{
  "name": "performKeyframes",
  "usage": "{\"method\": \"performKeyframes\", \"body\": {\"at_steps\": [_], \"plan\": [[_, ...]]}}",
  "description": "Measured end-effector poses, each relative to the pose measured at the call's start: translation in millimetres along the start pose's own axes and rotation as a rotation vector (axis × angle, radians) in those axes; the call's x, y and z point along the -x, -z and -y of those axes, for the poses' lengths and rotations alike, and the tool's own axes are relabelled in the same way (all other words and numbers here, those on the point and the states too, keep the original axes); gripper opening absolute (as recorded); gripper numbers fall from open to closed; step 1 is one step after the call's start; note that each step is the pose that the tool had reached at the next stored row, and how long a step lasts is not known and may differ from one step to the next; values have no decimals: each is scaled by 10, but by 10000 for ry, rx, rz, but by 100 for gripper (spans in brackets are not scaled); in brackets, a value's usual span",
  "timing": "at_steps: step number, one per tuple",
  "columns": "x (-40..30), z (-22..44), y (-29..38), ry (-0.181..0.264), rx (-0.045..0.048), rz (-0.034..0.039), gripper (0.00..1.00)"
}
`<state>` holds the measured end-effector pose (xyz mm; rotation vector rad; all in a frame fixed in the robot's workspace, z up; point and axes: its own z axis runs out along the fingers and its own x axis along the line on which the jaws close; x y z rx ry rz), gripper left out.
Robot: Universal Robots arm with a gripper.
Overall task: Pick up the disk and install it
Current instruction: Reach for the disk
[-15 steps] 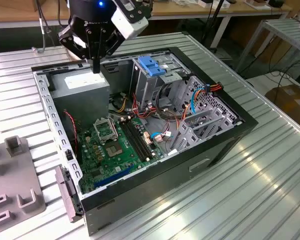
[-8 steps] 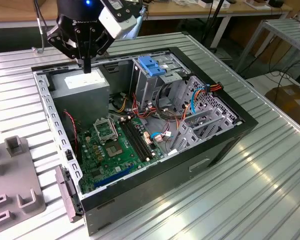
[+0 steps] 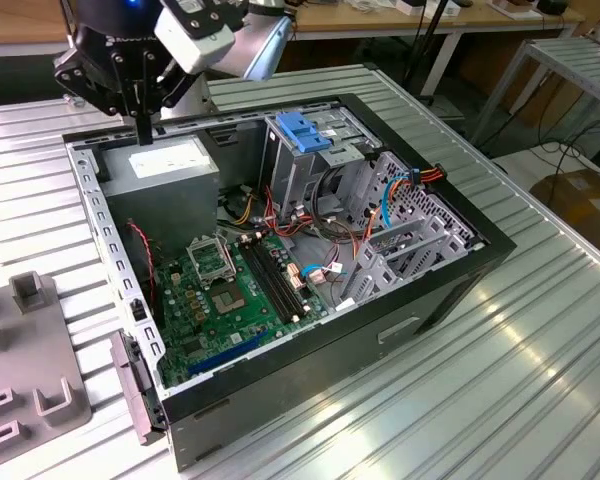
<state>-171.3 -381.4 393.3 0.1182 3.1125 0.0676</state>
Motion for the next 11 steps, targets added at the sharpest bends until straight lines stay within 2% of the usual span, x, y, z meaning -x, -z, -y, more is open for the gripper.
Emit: {"method": "performKeyframes", "body": {"at_steps": [1, 5, 6, 11], "plan": [[-67, -15, 1, 2, 0, -1, 11], [-203, -44, 3, 2, 0, 0, 11], [-266, -55, 4, 0, 0, 0, 11], [-484, -95, 7, -1, 0, 0, 11]]}}
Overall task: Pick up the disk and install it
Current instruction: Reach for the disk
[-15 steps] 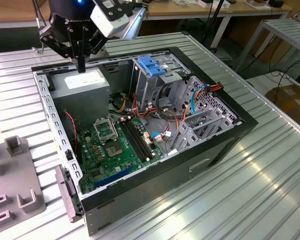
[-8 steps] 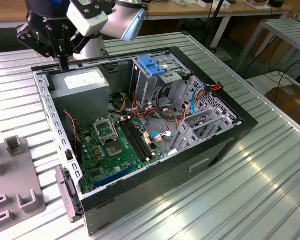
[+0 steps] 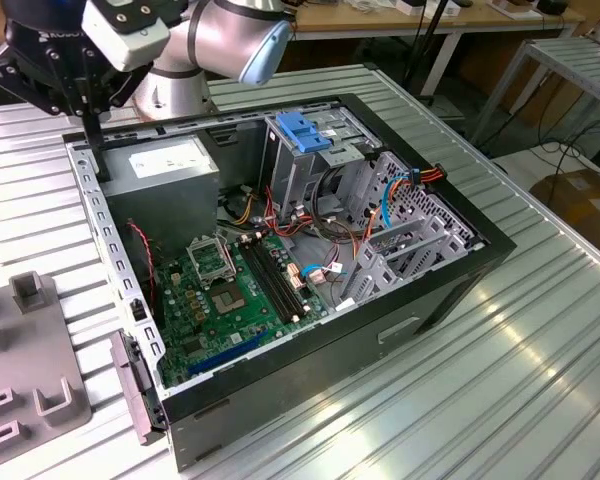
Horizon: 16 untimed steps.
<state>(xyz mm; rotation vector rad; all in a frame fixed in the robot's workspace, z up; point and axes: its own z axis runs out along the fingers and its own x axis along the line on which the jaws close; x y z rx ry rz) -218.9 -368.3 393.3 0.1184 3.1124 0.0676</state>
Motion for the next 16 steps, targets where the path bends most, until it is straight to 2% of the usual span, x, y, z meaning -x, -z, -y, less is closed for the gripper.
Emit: {"method": "performKeyframes", "body": {"at_steps": [16], "plan": [[-500, -94, 8, -15, 0, 1, 11]]}}
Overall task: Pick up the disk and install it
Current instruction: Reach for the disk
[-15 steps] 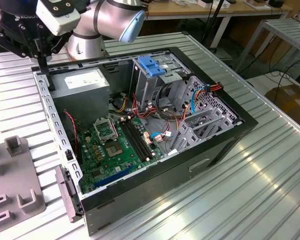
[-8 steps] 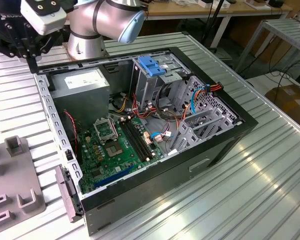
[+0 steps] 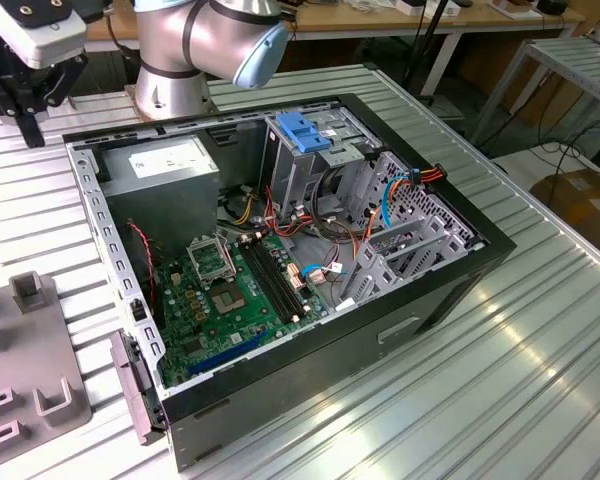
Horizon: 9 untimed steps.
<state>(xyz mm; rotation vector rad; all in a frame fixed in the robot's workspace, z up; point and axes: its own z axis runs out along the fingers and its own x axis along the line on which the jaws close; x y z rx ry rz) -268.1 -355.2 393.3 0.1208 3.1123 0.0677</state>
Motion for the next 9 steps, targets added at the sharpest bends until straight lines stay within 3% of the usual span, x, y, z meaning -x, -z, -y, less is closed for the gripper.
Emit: {"method": "performKeyframes", "body": {"at_steps": [4, 9], "plan": [[-125, -25, 2, -8, -1, 0, 11], [-370, -76, 6, -23, -1, 1, 11]]}}
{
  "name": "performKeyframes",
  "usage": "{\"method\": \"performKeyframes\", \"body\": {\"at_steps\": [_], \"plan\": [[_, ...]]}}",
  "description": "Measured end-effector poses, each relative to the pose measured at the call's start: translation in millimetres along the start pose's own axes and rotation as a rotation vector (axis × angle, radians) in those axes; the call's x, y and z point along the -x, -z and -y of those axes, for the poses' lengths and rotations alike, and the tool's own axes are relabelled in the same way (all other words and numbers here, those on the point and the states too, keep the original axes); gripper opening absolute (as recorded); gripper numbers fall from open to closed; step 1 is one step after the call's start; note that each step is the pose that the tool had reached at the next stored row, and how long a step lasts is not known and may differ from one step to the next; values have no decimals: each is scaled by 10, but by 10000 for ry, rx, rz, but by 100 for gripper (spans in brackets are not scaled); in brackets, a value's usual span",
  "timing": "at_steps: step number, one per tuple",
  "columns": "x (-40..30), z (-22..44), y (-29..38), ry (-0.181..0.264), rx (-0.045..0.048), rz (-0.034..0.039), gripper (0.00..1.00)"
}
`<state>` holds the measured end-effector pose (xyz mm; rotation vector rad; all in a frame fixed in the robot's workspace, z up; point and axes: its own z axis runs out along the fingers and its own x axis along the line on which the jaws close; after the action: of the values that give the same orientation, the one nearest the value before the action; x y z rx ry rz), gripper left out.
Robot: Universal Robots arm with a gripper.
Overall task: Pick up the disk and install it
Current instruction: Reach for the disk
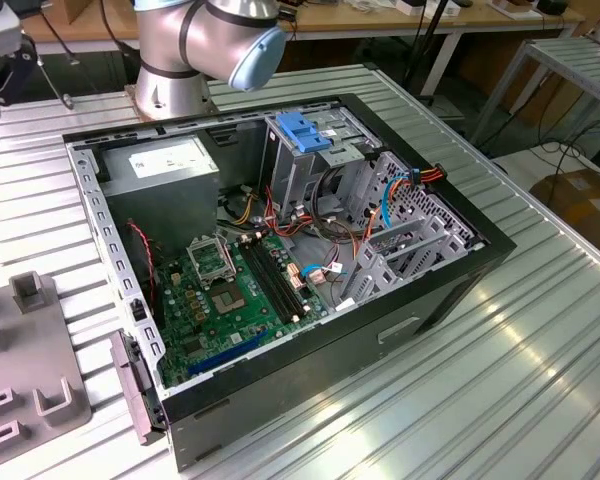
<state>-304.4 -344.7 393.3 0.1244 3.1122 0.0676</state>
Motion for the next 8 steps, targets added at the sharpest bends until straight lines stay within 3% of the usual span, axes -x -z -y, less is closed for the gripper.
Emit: {"method": "performKeyframes", "body": {"at_steps": [8], "plan": [[-306, -62, 5, -22, -1, 1, 11]]}}
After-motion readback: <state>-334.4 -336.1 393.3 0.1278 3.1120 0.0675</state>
